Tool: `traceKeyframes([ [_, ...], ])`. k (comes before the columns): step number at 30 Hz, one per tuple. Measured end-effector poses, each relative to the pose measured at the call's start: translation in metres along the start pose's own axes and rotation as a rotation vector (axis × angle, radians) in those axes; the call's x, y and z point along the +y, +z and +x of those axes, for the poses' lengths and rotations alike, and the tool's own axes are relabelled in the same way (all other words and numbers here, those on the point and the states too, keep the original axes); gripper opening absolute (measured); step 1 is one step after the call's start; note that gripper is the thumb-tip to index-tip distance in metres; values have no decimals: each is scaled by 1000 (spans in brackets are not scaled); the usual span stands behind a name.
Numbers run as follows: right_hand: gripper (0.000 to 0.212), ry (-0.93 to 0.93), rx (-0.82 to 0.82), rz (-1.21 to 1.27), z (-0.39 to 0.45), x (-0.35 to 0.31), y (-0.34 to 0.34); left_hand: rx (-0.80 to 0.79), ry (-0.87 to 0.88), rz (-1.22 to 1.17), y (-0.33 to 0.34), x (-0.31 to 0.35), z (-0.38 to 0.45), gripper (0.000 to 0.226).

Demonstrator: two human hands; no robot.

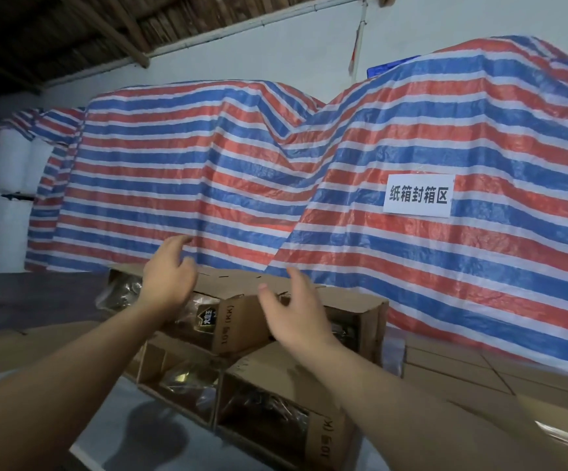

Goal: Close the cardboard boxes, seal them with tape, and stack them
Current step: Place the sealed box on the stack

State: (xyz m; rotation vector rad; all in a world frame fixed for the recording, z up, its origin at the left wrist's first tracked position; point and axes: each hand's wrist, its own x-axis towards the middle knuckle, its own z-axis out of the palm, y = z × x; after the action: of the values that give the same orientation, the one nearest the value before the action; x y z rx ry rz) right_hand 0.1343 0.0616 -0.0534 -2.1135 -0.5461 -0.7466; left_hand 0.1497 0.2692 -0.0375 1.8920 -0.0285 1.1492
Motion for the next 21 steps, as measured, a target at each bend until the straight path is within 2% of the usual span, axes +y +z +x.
traceKeyframes([
  [3,81,-33,-80,-112,15,-13,39,-122,70,174,-8,-28,4,61],
  [6,75,-77,-113,-203,32,-17,63,-237,220,489,-13,-48,8,69],
  [9,68,-64,-126,-257,44,-16,80,-308,261,701,-14,-61,13,70],
  [12,60,6,-120,-228,49,-12,90,-263,258,686,-8,-64,16,54],
  [15,47,-2,-81,-229,48,-13,97,-225,251,632,-6,-68,18,49],
  [21,23,43,1,-20,50,-34,77,-121,356,472,-10,-51,30,34],
])
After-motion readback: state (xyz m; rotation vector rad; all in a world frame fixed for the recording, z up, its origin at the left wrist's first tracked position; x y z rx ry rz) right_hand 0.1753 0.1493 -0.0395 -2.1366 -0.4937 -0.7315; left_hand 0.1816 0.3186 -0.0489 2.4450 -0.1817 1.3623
